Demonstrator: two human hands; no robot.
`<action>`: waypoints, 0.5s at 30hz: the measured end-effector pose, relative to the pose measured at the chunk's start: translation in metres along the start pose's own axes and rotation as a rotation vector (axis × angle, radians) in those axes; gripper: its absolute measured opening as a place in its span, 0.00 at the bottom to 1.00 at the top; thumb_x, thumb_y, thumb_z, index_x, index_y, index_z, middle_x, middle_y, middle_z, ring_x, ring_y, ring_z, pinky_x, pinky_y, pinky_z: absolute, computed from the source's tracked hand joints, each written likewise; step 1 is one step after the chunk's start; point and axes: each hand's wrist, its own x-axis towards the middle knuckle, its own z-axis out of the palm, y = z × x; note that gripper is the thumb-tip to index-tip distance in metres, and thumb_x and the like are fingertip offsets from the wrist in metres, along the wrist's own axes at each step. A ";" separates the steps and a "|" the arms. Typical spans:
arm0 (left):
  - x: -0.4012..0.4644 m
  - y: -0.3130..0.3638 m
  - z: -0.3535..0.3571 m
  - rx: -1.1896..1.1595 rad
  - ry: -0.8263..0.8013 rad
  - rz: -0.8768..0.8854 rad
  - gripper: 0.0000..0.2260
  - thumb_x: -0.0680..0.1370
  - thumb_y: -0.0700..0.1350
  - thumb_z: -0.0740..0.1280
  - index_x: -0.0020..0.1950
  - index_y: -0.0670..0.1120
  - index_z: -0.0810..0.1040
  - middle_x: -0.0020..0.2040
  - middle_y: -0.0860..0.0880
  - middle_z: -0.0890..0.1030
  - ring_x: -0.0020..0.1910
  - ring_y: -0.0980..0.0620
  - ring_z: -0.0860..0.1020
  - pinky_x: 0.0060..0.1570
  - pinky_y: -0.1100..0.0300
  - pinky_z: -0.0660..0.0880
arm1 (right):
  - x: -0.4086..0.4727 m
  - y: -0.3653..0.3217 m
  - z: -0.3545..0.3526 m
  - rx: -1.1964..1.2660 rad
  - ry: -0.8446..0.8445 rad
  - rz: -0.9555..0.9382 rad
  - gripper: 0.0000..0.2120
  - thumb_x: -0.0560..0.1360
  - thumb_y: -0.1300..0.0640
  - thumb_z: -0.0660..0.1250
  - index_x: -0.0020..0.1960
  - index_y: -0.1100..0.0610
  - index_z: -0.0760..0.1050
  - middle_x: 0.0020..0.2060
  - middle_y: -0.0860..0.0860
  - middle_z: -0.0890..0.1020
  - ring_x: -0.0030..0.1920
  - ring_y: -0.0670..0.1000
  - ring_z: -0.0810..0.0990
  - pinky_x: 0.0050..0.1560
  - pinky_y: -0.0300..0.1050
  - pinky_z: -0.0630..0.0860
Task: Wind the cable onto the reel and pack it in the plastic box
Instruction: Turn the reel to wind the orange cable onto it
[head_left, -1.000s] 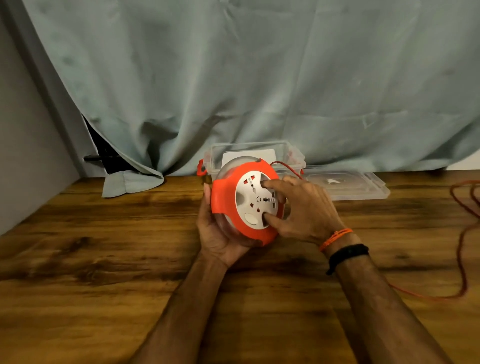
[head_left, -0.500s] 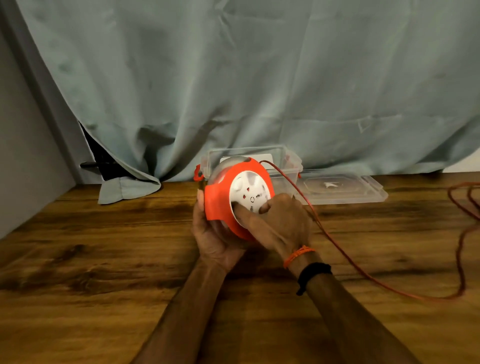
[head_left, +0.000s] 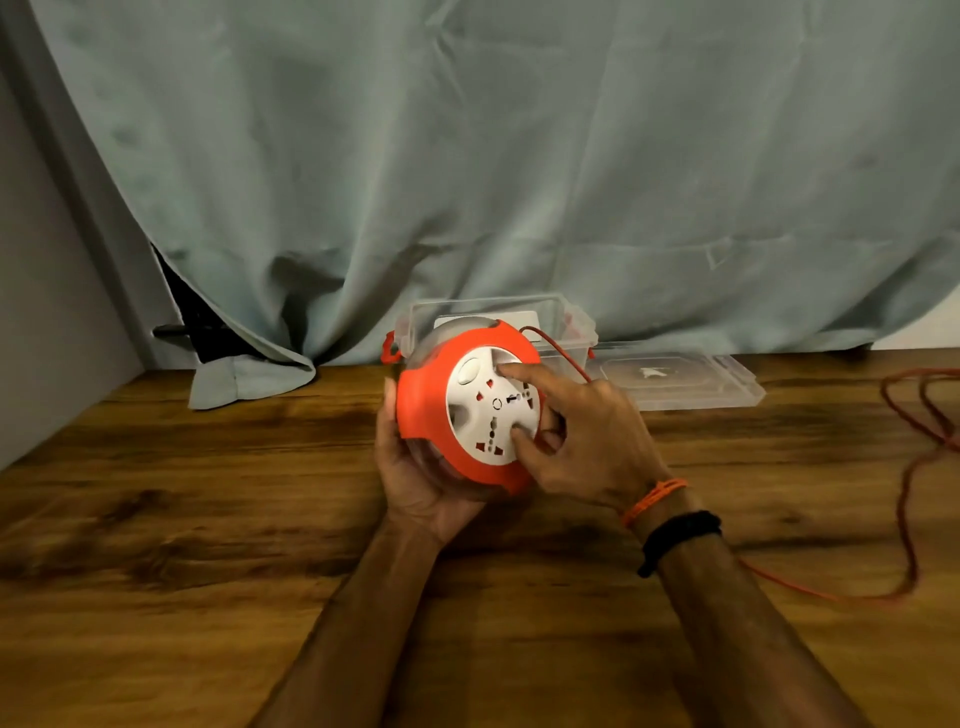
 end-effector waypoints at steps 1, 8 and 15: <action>0.000 0.000 -0.001 0.002 -0.006 0.002 0.35 0.65 0.69 0.67 0.65 0.48 0.81 0.65 0.40 0.81 0.62 0.38 0.79 0.61 0.40 0.75 | -0.001 0.001 0.001 -0.042 -0.014 0.011 0.30 0.68 0.45 0.64 0.70 0.44 0.68 0.28 0.40 0.69 0.33 0.50 0.78 0.43 0.50 0.80; 0.002 -0.005 -0.004 0.010 0.005 -0.004 0.35 0.63 0.68 0.70 0.64 0.50 0.82 0.64 0.41 0.81 0.61 0.38 0.80 0.61 0.38 0.73 | -0.009 0.004 0.008 -0.169 0.078 0.067 0.29 0.65 0.39 0.69 0.65 0.44 0.72 0.41 0.48 0.84 0.43 0.55 0.82 0.50 0.49 0.76; 0.004 -0.006 -0.004 0.010 -0.040 -0.019 0.36 0.61 0.66 0.76 0.63 0.47 0.83 0.62 0.40 0.82 0.60 0.38 0.81 0.56 0.40 0.79 | -0.005 -0.025 0.035 -0.135 0.217 0.450 0.37 0.57 0.22 0.54 0.38 0.53 0.80 0.37 0.50 0.84 0.41 0.53 0.82 0.38 0.42 0.73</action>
